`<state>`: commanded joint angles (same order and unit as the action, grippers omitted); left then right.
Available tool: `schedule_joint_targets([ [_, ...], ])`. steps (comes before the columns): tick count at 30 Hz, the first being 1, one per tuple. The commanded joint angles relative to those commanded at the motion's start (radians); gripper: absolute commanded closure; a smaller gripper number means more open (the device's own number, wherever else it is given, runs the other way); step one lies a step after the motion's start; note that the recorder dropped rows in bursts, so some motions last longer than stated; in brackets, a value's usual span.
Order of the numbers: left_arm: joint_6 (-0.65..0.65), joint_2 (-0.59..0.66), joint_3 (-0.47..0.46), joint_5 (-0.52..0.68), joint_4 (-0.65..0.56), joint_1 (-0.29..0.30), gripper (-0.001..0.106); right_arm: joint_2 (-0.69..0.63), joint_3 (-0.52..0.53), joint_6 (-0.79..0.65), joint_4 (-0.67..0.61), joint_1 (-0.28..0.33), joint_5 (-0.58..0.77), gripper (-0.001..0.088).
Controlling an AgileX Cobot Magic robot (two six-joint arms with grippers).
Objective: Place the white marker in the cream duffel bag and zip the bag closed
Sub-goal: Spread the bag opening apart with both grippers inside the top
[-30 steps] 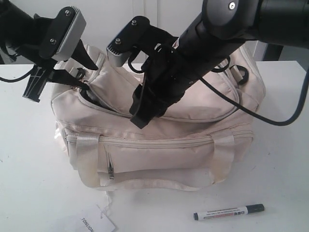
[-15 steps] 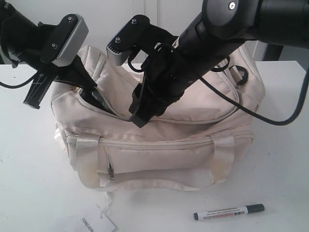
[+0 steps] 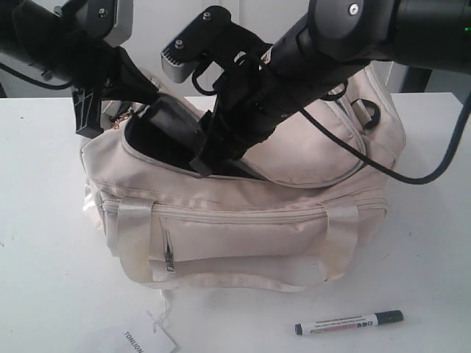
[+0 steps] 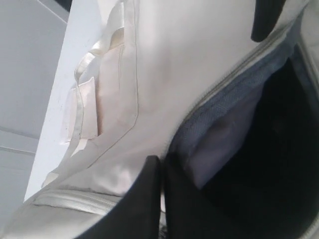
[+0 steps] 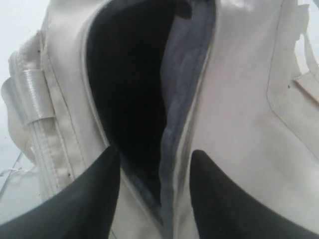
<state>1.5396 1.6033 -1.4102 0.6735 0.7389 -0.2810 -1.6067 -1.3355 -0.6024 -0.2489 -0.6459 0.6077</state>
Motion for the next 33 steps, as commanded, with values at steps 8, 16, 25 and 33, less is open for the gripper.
schedule_joint_targets([
  [8,0.000,0.000,0.000,0.000,0.000,0.000,0.105,0.007,0.000,0.085,0.093,0.000,-0.041,0.0268],
  [16,0.000,0.000,0.000,0.000,0.000,0.000,0.105,-0.071,0.000,0.135,0.127,0.009,-0.066,0.0268],
  [25,0.000,0.000,0.000,0.000,0.000,0.000,0.105,-0.074,-0.002,0.135,0.130,0.009,-0.068,0.0711],
  [33,0.000,0.000,0.000,0.006,0.000,0.000,0.105,-0.054,-0.002,0.114,0.131,0.009,-0.194,0.0868],
])
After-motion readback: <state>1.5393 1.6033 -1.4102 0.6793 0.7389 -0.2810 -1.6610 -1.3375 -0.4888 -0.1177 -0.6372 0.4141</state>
